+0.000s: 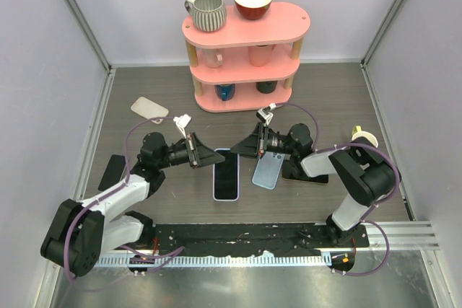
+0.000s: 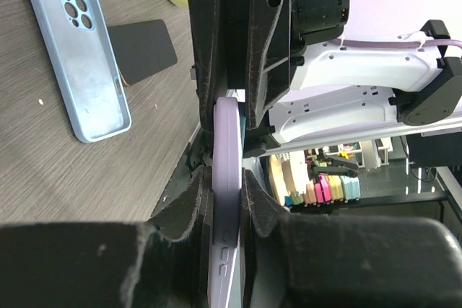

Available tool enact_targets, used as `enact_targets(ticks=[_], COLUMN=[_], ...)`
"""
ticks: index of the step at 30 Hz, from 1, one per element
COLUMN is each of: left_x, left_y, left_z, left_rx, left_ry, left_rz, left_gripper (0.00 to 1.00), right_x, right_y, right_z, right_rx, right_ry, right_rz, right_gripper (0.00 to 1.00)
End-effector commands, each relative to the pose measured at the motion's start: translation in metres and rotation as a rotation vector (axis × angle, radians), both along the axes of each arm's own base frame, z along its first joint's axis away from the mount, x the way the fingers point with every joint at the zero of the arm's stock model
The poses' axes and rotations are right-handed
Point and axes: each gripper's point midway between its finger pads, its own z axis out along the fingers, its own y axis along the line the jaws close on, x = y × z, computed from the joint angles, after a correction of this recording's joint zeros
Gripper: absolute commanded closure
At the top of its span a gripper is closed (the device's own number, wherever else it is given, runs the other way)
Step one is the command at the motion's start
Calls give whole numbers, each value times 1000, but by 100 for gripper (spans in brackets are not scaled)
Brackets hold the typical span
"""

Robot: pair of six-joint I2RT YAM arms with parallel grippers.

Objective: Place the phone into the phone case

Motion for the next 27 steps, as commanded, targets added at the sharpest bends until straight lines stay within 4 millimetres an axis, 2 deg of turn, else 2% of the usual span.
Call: enact_targets(ticks=[1,2,3,4,5,7,8,12,13,16,18,22,27], left_x=[6,6,6,6,7,7,7,6,4,3,3,1,-2], left_y=[-3,-3,-3,-3,-3,-3,-3,-3,-3,-4,-4,-6,-10], left_z=[8,7,5,4,3,2,2,9,13,20,21,19,14], left_rx=[15,19,25,26,31,34,36,24,17,4,2,3,-2], left_ry=[-24,-23,-15,-15,-12,-17,-18,-56,-71,-92,-92,-75,-47], left_rz=[-6,-5,-5,-5,-4,-2,1,-6,-7,-10,-11,-24,-51], left_gripper=[100,100,100,100,100,100,100,100,100,99,96,72,64], right_x=[-17,-12,-8,-10,-9,-10,-10,-11,-12,-15,-17,-13,-4], right_y=[-4,-1,-1,-2,-2,-5,-5,-7,-7,-7,-7,-6,-6], right_z=[59,50,46,51,42,46,40,42,46,62,69,72,80], right_rx=[133,80,52,41,-6,-33,-67,-92,-79,-21,0,-7,-2], right_ry=[-389,-349,-398,-422,-386,-453,-434,-451,-451,-448,-453,-453,-445], right_rz=[17,11,-9,-14,-12,-26,-24,-28,-25,-17,-12,-27,-79], right_gripper=[85,75,72,71,68,68,69,84,92,99,99,99,99])
